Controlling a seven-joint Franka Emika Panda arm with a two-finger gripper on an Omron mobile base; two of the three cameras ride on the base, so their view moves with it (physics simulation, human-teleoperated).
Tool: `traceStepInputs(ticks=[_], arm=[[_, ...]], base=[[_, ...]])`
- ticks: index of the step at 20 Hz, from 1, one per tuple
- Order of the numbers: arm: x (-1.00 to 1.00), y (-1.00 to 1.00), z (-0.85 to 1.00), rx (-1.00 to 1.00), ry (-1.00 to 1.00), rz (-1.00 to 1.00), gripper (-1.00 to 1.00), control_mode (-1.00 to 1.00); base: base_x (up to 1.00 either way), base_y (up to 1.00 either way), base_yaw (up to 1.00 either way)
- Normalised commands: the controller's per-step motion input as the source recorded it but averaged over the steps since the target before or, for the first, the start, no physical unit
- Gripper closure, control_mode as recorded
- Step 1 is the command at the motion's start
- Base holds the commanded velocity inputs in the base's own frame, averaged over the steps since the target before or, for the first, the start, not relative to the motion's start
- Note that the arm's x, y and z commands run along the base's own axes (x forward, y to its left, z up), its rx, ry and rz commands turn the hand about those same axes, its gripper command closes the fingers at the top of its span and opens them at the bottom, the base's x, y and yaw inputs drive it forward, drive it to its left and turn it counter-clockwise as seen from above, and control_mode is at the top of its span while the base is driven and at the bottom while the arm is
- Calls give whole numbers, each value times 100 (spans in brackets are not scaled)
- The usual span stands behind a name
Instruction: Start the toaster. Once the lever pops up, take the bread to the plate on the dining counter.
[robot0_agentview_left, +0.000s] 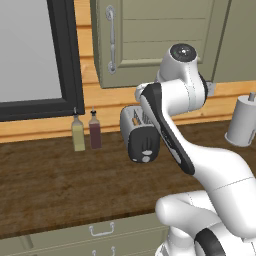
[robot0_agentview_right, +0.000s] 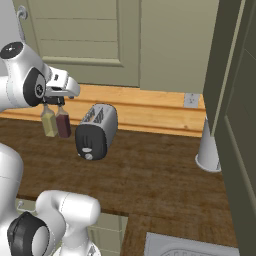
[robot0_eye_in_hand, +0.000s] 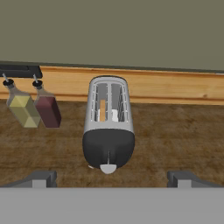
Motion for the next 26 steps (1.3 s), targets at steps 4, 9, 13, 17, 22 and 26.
traceStepInputs(ticks=[4, 9, 13, 17, 22, 26], arm=[[0, 0, 0, 0, 0, 0, -100, -100], [0, 0, 0, 0, 0, 0, -100, -100], [0, 0, 0, 0, 0, 0, -100, -100], [0, 0, 0, 0, 0, 0, -100, -100], [0, 0, 0, 0, 0, 0, -100, -100], [0, 0, 0, 0, 0, 0, -100, -100]], base=[[0, 0, 0], [0, 0, 0], [0, 0, 0], [0, 0, 0], [0, 0, 0], [0, 0, 0]])
